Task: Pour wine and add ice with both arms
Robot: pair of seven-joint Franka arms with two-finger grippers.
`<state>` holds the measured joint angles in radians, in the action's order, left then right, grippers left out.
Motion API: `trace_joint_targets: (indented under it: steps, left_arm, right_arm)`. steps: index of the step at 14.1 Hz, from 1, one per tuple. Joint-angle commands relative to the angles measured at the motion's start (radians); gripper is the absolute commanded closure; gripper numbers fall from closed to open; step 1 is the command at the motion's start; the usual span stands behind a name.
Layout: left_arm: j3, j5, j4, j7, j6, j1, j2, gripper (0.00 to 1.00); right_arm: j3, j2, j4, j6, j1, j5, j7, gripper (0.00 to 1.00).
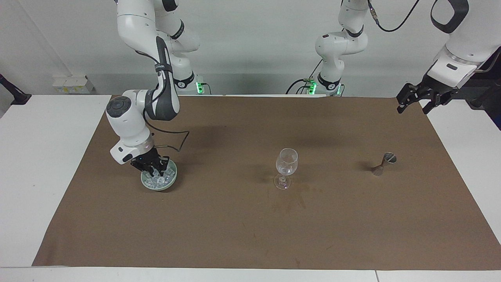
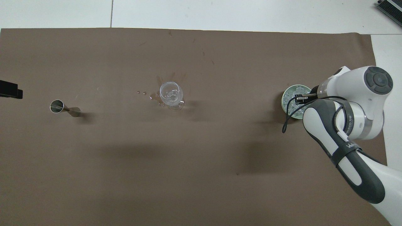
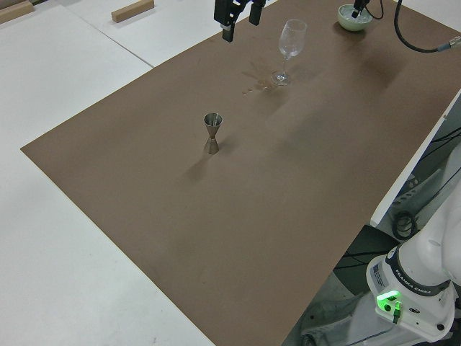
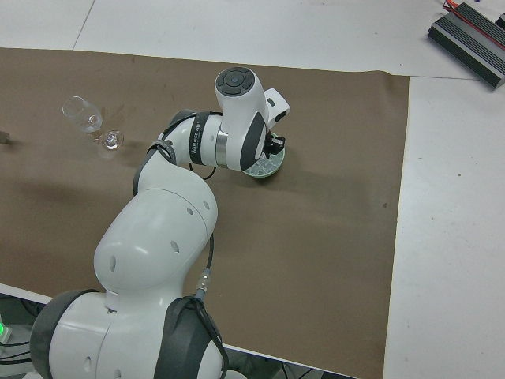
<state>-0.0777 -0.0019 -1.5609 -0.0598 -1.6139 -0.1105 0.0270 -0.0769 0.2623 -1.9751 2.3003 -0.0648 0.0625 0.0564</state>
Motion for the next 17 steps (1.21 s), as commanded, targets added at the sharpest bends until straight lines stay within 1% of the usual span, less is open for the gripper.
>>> trace_joint_targets:
  steps: [1,5,7,9,11,12,14,16,17]
  left_arm:
    - [0.007,0.019,-0.053,0.015,0.017,0.003,0.036,0.0]
    - [0.007,0.019,-0.056,0.012,0.032,0.003,0.03,0.0]
    - [0.007,0.016,-0.057,0.011,0.034,0.005,0.031,0.0]
    - [0.012,0.02,-0.033,0.008,0.035,0.003,0.03,0.0]
    - [0.015,0.017,-0.022,0.008,0.02,0.002,0.028,0.0]
    - [0.015,0.019,-0.019,0.005,0.025,0.002,0.027,0.0]
    - [0.015,0.011,-0.019,0.005,0.017,0.002,0.024,0.0]
    - [0.015,0.011,-0.018,0.005,0.009,0.005,0.015,0.0]
    - [0.015,0.01,-0.018,0.005,0.009,0.012,0.013,0.0]
  right_arm:
    - [0.005,-0.009,0.051,-0.071,0.011,0.034,0.036,0.99]
    - [0.016,-0.066,0.061,-0.119,-0.001,0.017,-0.044,1.0]
    - [0.016,-0.074,0.114,-0.171,-0.001,0.013,-0.05,1.0]
    - [0.016,-0.074,0.18,-0.261,-0.003,0.002,-0.053,1.0]
    - [0.019,-0.09,0.229,-0.344,-0.003,-0.004,-0.075,1.0]
    - [0.029,-0.106,0.252,-0.382,-0.003,-0.007,-0.076,1.0]
    - [0.058,-0.142,0.26,-0.435,-0.003,-0.009,-0.119,1.0]
    - [0.123,-0.175,0.26,-0.461,-0.003,-0.009,-0.222,1.0]
    - [0.159,-0.175,0.262,-0.461,-0.001,-0.012,-0.281,1.0]
